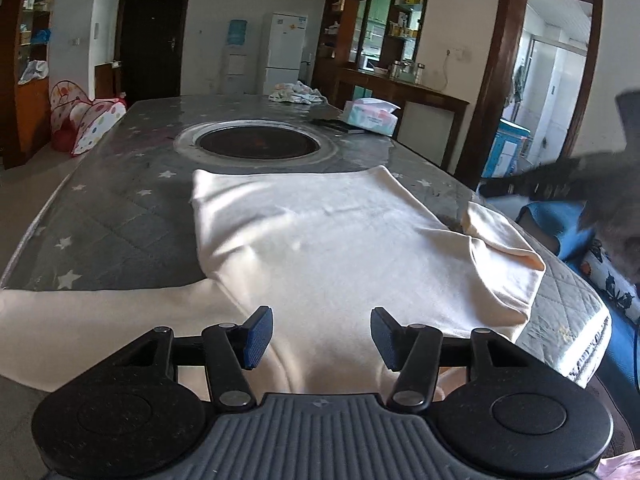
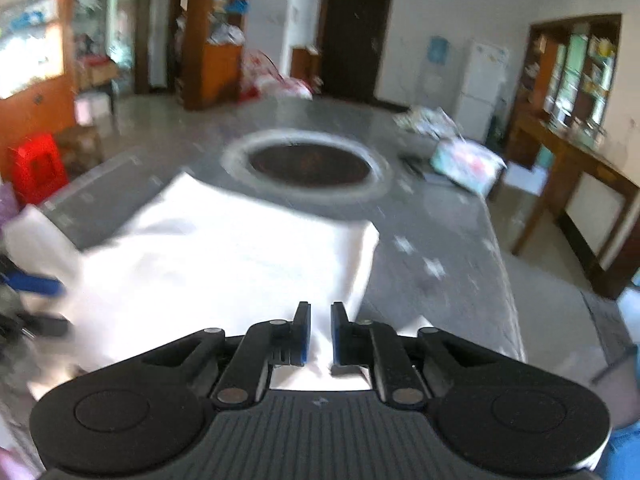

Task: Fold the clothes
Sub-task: 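Lift the shirt side with the right gripper and fold it over the body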

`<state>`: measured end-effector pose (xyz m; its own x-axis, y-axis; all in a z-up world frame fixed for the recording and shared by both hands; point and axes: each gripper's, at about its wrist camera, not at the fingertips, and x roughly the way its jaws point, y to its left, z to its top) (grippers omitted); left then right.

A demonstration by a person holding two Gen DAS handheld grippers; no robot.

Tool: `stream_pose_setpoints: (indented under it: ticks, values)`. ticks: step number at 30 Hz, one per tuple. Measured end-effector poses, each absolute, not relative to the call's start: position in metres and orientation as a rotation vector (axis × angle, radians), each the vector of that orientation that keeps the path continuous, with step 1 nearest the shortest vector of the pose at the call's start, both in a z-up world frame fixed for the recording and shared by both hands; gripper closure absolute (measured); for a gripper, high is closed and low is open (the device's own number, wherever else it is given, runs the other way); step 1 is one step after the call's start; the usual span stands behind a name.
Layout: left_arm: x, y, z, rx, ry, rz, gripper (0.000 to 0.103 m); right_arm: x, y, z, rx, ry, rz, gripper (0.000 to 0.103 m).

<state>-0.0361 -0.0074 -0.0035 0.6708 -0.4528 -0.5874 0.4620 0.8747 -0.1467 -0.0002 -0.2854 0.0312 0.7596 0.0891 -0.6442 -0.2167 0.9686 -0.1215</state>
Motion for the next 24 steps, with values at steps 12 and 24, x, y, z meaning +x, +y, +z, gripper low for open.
stream_pose_setpoints:
  ticks: [12, 24]
  values:
    - [-0.034, -0.057, -0.008, 0.076, 0.691, -0.638, 0.044, 0.020, -0.319, -0.022, -0.120, 0.769, 0.088, 0.076]
    - [-0.038, -0.071, -0.012, 0.107, 0.703, -0.675, 0.044, -0.010, -0.346, 0.033, -0.020, 0.619, 0.077, 0.099]
